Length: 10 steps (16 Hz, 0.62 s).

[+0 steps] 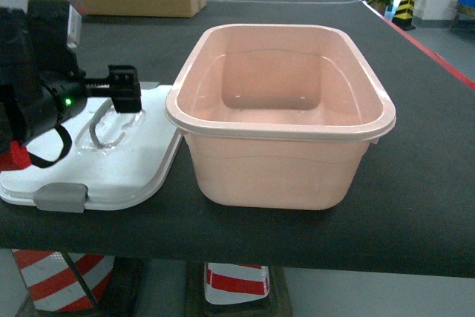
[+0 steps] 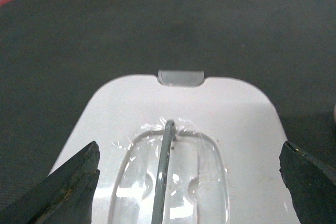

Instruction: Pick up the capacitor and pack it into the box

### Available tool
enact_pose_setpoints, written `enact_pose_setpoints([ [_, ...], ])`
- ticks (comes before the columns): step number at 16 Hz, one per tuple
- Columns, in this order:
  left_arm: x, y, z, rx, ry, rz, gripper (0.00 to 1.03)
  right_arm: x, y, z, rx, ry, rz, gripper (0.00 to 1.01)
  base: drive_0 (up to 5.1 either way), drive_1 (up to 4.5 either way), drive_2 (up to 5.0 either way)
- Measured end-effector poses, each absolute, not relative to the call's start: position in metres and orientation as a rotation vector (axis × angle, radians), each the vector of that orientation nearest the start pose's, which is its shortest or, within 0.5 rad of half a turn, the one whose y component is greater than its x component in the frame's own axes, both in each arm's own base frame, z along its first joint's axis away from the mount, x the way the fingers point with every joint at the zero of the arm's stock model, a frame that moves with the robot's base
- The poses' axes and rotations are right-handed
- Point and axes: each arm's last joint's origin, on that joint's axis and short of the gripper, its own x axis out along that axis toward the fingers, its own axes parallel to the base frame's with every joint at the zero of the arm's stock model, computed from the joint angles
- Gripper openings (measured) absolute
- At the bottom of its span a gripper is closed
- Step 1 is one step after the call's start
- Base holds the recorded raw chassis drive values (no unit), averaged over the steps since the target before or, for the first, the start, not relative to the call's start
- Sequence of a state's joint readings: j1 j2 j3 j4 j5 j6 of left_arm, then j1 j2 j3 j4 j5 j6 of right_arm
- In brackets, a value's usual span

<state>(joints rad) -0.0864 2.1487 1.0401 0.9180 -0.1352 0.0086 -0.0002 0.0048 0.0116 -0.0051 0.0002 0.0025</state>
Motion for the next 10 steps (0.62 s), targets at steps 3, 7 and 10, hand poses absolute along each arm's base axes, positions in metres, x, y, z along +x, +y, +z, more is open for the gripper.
enact_pose_setpoints([
  [3,0.433,-0.029,0.086,0.038,0.265,0.071,0.98,0.097,0.000,0.167,0.002,-0.002,0.000,0.98,0.0,0.00,0.0],
  [7,0.439,-0.027,0.072,0.041,0.315,0.072,0.98,0.097,0.000,0.167,0.002,-0.001,0.000,0.98,0.0,0.00,0.0],
  [10,0.443,-0.026,0.074,0.040,0.319,0.069,0.88,0.097,0.000,0.167,0.002,-0.002,0.000,0.98,0.0,0.00,0.0],
])
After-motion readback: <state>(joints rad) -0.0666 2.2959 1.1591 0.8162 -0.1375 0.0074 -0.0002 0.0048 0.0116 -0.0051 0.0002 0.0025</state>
